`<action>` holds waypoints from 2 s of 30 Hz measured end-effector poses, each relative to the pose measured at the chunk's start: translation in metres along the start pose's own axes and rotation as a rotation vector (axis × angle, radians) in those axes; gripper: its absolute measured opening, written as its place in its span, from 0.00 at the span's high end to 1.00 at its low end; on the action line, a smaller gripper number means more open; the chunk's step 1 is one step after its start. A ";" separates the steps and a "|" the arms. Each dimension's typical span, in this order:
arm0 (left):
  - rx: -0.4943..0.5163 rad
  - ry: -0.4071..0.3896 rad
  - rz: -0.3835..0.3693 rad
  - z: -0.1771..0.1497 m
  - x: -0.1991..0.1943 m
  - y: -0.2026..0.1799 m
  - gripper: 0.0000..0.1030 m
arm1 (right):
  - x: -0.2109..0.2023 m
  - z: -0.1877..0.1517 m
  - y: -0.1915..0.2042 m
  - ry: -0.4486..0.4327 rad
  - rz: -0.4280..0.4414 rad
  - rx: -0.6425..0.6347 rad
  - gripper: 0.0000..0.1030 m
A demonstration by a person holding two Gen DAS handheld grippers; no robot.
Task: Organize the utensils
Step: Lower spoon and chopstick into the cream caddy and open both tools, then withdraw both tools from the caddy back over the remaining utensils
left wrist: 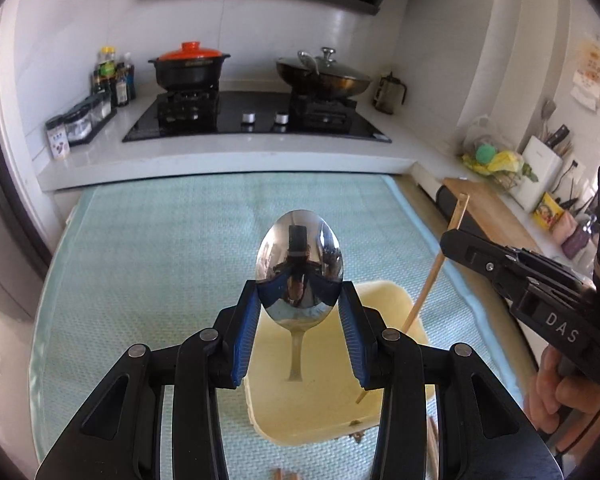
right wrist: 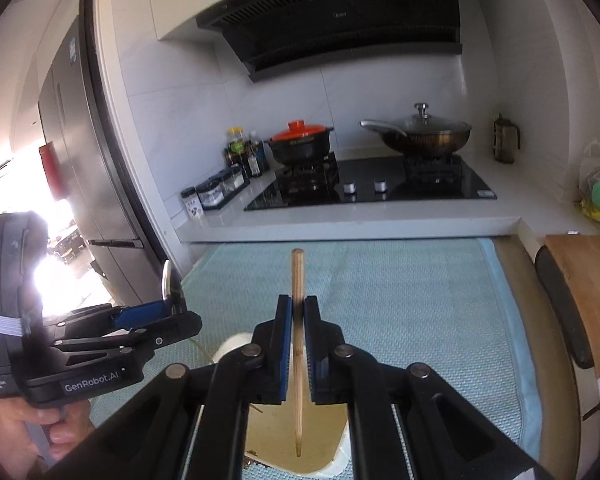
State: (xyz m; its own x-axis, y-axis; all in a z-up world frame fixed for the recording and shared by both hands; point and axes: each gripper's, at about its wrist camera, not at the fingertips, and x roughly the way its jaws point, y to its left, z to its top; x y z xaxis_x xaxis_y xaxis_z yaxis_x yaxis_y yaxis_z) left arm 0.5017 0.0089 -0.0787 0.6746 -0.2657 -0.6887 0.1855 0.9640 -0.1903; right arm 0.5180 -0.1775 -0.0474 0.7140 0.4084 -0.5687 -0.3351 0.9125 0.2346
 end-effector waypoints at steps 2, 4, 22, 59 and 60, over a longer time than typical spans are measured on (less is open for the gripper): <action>-0.001 0.026 0.020 -0.002 0.013 0.001 0.61 | 0.020 -0.005 -0.006 0.045 -0.011 0.006 0.94; -0.001 0.049 0.039 -0.002 0.022 0.003 0.60 | 0.034 -0.008 -0.012 0.074 -0.025 0.014 0.94; 0.084 -0.173 0.109 -0.064 -0.122 0.016 0.03 | -0.087 -0.019 0.001 -0.057 -0.106 -0.072 0.30; -0.100 0.117 0.163 -0.336 -0.152 0.020 0.01 | -0.219 -0.324 -0.003 0.139 -0.306 0.102 0.25; -0.103 0.120 0.163 -0.335 -0.150 0.022 0.01 | -0.216 -0.323 -0.004 0.145 -0.301 0.110 0.28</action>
State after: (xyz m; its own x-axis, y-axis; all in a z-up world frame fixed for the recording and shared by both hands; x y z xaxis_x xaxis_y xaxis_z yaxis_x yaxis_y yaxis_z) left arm 0.1651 0.0694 -0.2141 0.5991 -0.1104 -0.7930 0.0026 0.9907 -0.1359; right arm 0.1662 -0.2773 -0.1804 0.6732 0.1201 -0.7296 -0.0484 0.9918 0.1186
